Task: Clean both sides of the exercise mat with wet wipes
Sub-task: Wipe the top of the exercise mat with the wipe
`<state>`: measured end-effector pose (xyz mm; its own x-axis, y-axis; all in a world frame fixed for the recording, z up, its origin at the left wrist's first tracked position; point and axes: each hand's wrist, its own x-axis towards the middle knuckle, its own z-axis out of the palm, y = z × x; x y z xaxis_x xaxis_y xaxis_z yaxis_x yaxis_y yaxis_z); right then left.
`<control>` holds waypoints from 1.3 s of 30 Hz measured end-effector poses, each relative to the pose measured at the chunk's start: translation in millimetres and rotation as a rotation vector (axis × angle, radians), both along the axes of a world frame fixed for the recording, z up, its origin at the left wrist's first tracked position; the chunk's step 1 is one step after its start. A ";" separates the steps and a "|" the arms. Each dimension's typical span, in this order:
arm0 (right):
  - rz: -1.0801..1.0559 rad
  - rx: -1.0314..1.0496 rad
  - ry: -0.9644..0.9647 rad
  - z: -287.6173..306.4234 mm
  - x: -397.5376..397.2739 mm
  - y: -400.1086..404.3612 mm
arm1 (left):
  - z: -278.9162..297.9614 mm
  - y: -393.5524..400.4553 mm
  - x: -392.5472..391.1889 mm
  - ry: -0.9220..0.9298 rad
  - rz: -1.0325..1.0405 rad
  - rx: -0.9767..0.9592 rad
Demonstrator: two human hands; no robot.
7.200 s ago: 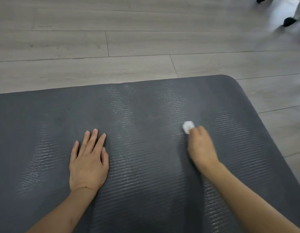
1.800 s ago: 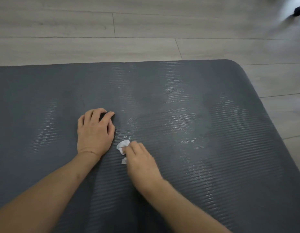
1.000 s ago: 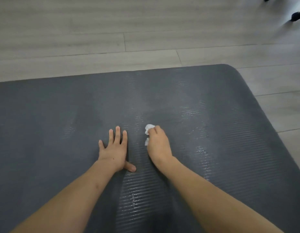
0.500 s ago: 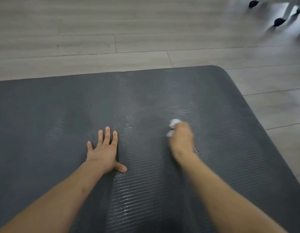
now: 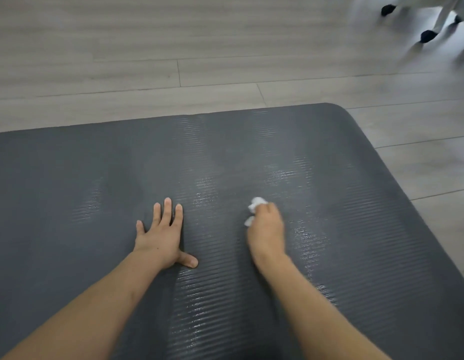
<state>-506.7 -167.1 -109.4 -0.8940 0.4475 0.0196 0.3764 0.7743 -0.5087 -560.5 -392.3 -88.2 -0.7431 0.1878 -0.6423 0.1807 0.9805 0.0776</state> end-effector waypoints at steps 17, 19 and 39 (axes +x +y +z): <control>0.450 -0.001 0.012 -1.6 15.7 -80.8 | -1.7 -3.9 0.4 0.010 0.018 0.024; 0.653 0.063 0.017 -4.1 19.5 -68.0 | -2.6 -4.8 0.9 0.014 0.014 0.021; 0.202 0.243 -0.058 10.9 50.8 101.6 | 1.2 -4.9 4.7 0.037 -0.005 0.033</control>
<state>-455.9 -65.4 -98.4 -0.9671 0.2492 0.0504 0.2256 0.9325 -0.2820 -555.8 -397.2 -87.0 -0.7655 0.2122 -0.6075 0.1886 0.9766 0.1035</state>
